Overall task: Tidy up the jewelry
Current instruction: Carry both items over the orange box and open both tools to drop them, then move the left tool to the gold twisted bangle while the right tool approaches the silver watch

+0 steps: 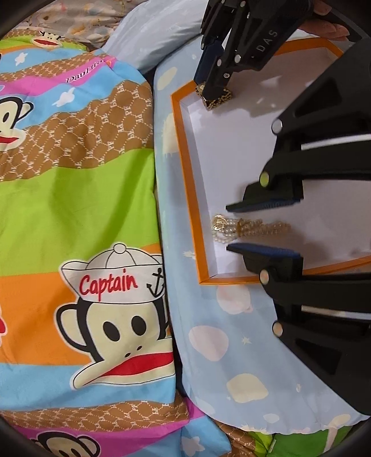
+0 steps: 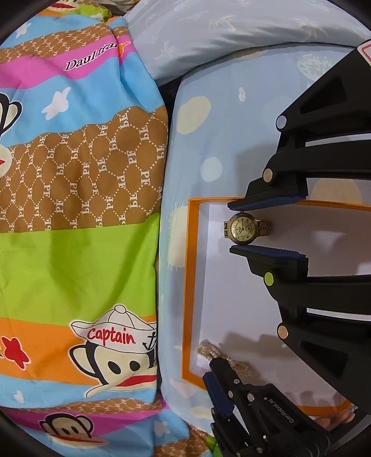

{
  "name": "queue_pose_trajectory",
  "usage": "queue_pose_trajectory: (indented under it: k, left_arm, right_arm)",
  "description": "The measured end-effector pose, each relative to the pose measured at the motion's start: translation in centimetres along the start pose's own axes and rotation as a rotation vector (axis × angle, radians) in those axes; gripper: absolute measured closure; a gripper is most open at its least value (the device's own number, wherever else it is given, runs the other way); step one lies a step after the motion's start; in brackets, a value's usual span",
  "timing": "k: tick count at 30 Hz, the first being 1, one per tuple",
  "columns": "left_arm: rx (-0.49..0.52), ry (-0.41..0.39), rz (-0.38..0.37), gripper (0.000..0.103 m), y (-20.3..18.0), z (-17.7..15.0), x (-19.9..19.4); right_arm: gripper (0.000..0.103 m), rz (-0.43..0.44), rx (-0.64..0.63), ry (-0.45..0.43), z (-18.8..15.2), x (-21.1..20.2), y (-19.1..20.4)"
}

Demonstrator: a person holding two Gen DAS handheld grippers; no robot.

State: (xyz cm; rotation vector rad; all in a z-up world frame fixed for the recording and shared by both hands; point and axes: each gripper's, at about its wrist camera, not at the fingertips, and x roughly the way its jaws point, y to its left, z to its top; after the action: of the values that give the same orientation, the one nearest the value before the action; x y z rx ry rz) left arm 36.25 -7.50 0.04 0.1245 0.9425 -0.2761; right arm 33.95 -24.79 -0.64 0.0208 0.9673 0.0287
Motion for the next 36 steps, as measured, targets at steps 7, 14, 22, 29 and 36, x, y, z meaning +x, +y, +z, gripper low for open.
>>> queue_pose_trajectory:
  k: [7, 14, 22, 29, 36]
  left_arm:
    - [-0.006, -0.040, 0.003, 0.042, 0.1, -0.1, -0.8]
    - [-0.051, -0.108, -0.021, 0.035, 0.9, 0.0, -2.7]
    - [-0.082, -0.138, -0.057, 0.034, 2.2, -2.3, -7.3]
    - [-0.090, -0.114, -0.082, 0.034, 3.1, -8.1, -10.8]
    - [-0.088, -0.126, -0.053, 0.034, 3.4, -13.7, -13.8]
  right_arm:
    - [0.076, 0.020, 0.018, -0.013, -0.2, -0.7, -0.1]
    - [0.072, 0.040, 0.049, -0.107, -0.6, -4.3, -0.7]
    - [0.072, 0.077, 0.089, -0.177, -3.6, -9.8, -1.8]
    - [0.072, 0.085, 0.083, -0.194, -10.7, -14.1, -0.9]
    - [0.072, 0.070, 0.108, -0.185, -17.7, -16.9, -0.4]
